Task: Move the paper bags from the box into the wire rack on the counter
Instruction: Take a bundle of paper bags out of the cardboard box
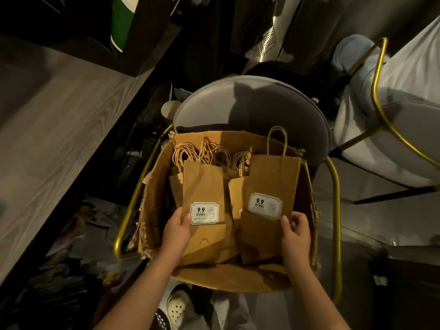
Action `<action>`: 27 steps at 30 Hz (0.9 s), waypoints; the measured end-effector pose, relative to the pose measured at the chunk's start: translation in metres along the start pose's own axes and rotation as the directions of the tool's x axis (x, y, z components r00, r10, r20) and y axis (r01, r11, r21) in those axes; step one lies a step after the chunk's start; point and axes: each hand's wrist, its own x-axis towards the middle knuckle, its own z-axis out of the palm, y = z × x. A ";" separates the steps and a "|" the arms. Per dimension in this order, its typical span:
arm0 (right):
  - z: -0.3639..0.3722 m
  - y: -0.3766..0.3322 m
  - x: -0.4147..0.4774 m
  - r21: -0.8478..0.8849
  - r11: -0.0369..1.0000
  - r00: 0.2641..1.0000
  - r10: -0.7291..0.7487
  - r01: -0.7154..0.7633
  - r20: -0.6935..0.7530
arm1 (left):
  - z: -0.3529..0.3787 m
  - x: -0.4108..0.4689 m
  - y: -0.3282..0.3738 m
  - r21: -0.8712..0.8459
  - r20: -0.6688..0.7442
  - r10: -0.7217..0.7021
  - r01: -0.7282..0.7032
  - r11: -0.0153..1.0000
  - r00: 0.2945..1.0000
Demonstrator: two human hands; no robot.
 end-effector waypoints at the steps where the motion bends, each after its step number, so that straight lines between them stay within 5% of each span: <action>1: 0.000 -0.003 -0.001 0.051 0.999 1.000 -0.004 0.005 -0.009 | -0.001 -0.001 0.001 -0.018 -0.005 0.012 -0.012 1.000 1.000; 5: 0.009 -0.013 -0.008 0.172 0.984 0.994 0.016 -0.034 0.107 | -0.001 -0.009 0.007 -0.197 0.066 -0.005 0.017 0.980 0.998; 10: 0.041 -0.005 -0.019 0.057 0.994 0.955 0.077 -0.098 0.287 | 0.000 -0.014 0.012 -0.405 0.165 -0.066 0.129 0.905 0.984; 18: 0.069 0.005 -0.025 -0.038 0.997 0.919 0.078 -0.069 0.387 | -0.002 -0.010 0.007 -0.256 0.204 -0.078 0.130 0.958 0.976; 21: 0.064 0.016 -0.008 -0.061 0.992 0.944 0.123 -0.109 0.306 | -0.007 -0.006 0.003 -0.249 0.153 -0.083 0.120 0.961 0.985; 27: 0.036 0.044 0.044 -0.525 0.849 0.945 0.217 -0.059 0.244 | -0.009 -0.002 -0.003 -0.213 0.123 -0.091 0.116 0.970 0.988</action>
